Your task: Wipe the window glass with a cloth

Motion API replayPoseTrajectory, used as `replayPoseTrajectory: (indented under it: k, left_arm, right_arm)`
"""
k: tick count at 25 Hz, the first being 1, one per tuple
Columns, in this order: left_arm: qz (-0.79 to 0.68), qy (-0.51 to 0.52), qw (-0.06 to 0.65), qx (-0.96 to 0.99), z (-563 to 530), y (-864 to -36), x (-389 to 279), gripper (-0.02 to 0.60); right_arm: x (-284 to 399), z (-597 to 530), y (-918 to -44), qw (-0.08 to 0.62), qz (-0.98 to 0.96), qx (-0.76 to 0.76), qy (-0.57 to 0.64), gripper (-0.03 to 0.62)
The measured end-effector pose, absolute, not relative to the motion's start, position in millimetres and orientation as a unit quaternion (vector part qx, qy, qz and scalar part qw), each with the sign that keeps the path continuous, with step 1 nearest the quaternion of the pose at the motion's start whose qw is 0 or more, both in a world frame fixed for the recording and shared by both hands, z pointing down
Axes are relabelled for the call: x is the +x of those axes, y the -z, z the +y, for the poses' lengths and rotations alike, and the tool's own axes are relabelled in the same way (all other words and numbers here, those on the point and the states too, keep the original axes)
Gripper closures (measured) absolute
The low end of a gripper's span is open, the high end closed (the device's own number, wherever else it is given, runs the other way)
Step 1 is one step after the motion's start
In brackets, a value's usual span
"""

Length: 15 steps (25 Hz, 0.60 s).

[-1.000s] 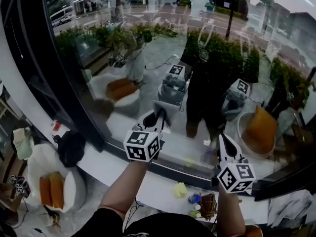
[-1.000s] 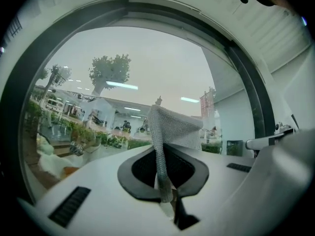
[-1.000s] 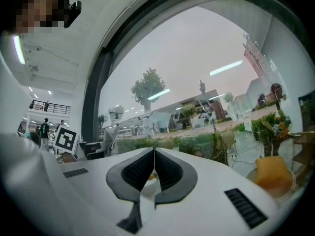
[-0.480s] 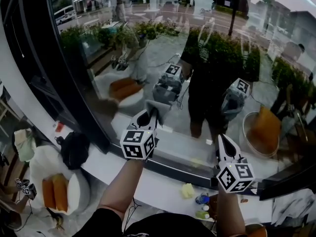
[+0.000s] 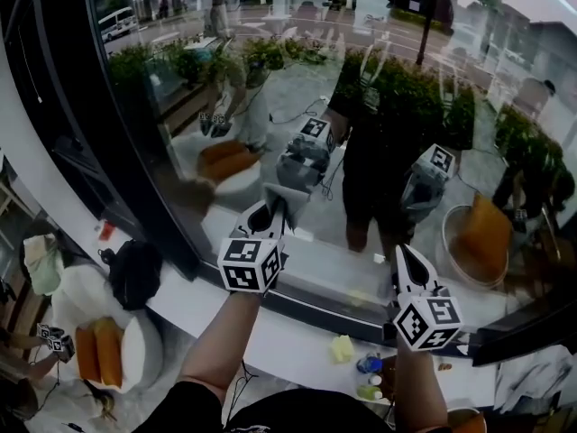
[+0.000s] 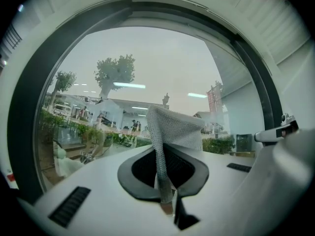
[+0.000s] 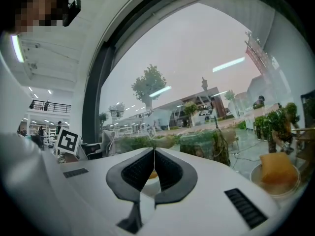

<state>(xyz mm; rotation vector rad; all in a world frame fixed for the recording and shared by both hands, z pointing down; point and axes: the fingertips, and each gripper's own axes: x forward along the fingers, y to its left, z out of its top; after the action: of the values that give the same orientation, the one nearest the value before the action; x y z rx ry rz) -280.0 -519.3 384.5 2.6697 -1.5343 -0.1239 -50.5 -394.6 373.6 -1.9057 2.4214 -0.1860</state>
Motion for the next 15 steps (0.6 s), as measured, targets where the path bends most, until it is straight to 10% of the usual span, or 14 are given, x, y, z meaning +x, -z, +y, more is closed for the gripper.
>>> replayPoseTrajectory:
  k: [15]
  left_arm:
    - [-0.497,0.027,0.028,0.867,-511.2,-384.9,-280.0,0.563]
  right_arm:
    - [-59.5,-388.7,-373.2,0.028,0.788,-0.612,0.059,0.565]
